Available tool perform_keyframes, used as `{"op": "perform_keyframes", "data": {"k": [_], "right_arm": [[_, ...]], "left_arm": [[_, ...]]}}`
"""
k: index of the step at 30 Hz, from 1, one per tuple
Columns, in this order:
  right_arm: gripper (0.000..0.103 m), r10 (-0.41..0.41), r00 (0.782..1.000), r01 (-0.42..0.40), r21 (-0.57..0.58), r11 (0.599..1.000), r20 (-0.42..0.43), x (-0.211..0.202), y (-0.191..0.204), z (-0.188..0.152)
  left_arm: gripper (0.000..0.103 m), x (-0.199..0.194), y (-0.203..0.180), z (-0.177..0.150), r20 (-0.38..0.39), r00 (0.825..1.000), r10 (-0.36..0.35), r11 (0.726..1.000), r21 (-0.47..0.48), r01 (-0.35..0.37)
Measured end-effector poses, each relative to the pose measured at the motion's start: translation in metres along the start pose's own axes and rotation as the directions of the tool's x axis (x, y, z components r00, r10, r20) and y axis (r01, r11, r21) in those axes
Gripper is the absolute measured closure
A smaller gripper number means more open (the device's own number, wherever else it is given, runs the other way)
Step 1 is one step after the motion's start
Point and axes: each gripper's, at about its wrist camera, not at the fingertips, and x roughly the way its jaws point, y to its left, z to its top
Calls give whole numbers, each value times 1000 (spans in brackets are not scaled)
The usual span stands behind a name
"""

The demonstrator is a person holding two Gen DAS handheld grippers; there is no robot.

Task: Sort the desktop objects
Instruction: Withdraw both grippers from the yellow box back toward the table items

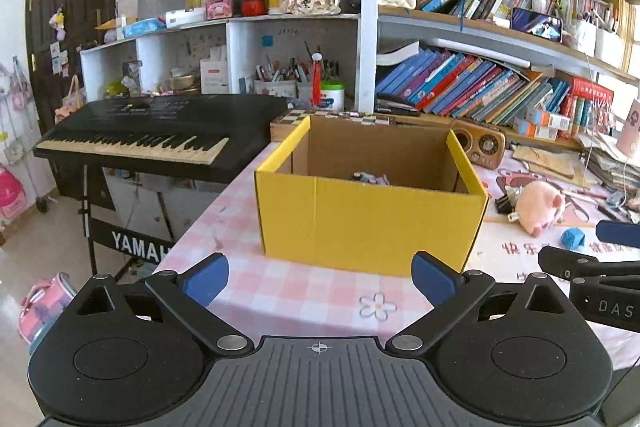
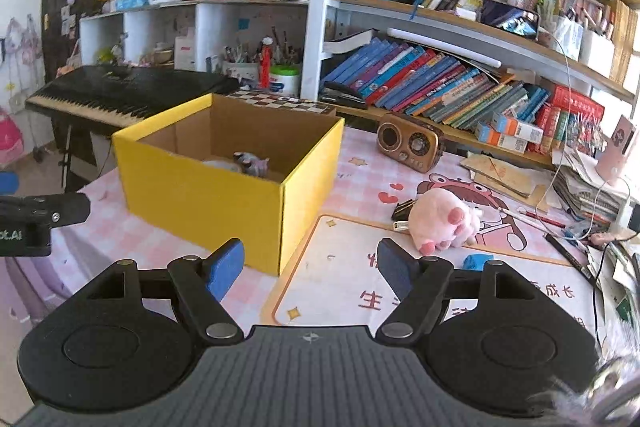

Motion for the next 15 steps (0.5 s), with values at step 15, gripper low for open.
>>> {"op": "perform_keyframes", "data": {"k": [15], "right_arm": [[27,37,996,-39,-35,999,-75,-21,20,-29]], "left_arm": [[3,-16,-14,-23,-41,997,-60,995,74,63]]}}
